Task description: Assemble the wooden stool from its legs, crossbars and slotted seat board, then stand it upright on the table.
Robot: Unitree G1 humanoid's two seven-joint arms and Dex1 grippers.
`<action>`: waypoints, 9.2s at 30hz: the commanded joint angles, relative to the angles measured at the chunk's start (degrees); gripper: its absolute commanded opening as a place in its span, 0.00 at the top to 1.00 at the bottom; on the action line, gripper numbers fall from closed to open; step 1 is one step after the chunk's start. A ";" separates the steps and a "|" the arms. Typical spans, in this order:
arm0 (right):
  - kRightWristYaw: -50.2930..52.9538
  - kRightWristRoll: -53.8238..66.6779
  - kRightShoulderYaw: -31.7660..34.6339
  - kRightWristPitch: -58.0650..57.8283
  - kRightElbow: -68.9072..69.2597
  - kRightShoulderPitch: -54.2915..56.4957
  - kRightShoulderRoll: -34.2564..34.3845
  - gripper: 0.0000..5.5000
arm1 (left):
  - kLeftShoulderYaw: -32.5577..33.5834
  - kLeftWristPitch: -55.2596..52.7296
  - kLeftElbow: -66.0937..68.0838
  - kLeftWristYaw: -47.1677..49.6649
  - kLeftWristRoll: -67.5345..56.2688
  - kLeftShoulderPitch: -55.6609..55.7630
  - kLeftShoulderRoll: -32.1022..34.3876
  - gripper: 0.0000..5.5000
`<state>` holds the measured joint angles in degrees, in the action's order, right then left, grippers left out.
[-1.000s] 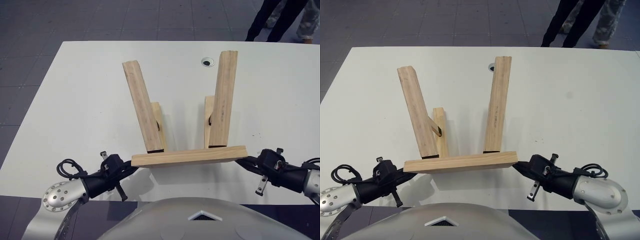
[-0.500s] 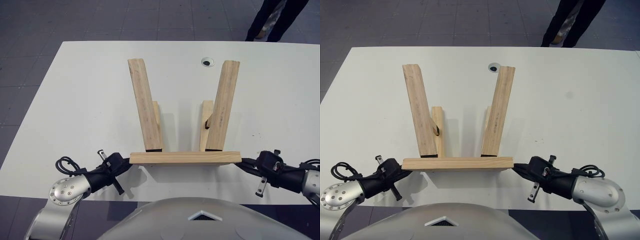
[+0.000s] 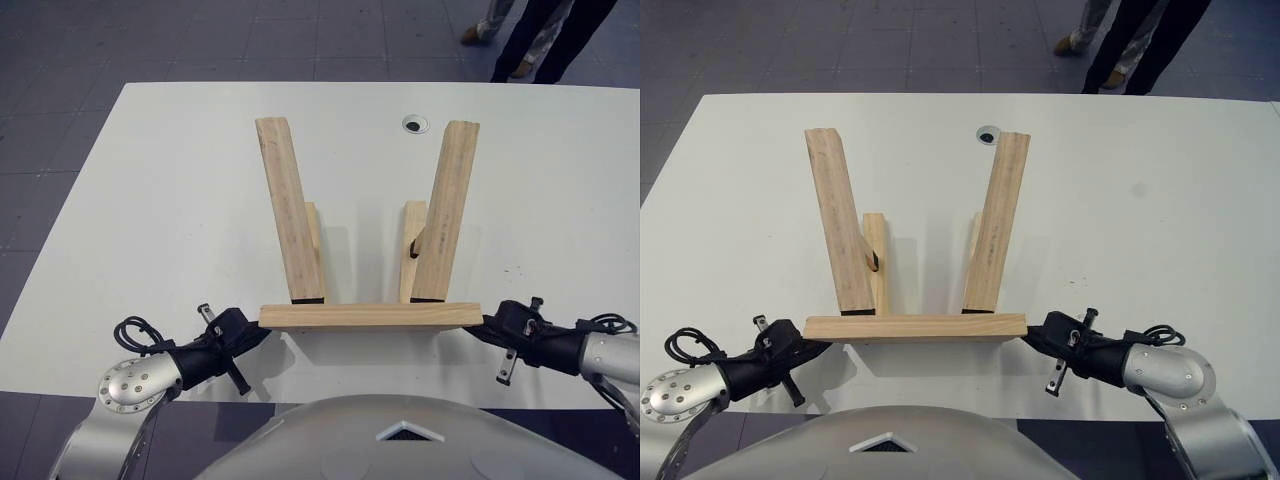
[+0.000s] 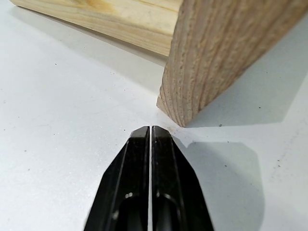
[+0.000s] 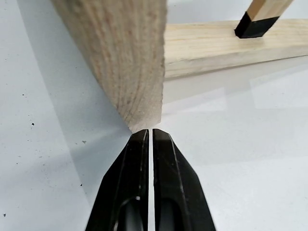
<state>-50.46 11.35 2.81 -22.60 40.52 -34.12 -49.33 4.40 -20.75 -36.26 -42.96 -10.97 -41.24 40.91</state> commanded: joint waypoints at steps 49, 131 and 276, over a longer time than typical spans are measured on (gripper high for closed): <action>-3.37 7.12 8.97 -3.61 10.46 -3.99 -2.02 0.98 | 4.53 -1.74 -13.78 -2.60 -9.01 -4.36 -0.80 0.98; -15.42 38.12 36.52 -3.90 19.30 -9.56 -2.67 0.98 | 31.79 16.42 -23.74 -8.20 -35.92 -21.07 9.61 0.98; 38.92 54.18 7.85 -19.69 5.74 53.45 4.67 0.98 | 14.04 -8.89 -12.03 31.40 -45.14 39.63 -4.32 0.98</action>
<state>-13.57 64.04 14.34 -40.74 46.80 15.15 -46.53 20.19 -28.51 -49.21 -13.15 -52.63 -5.12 38.26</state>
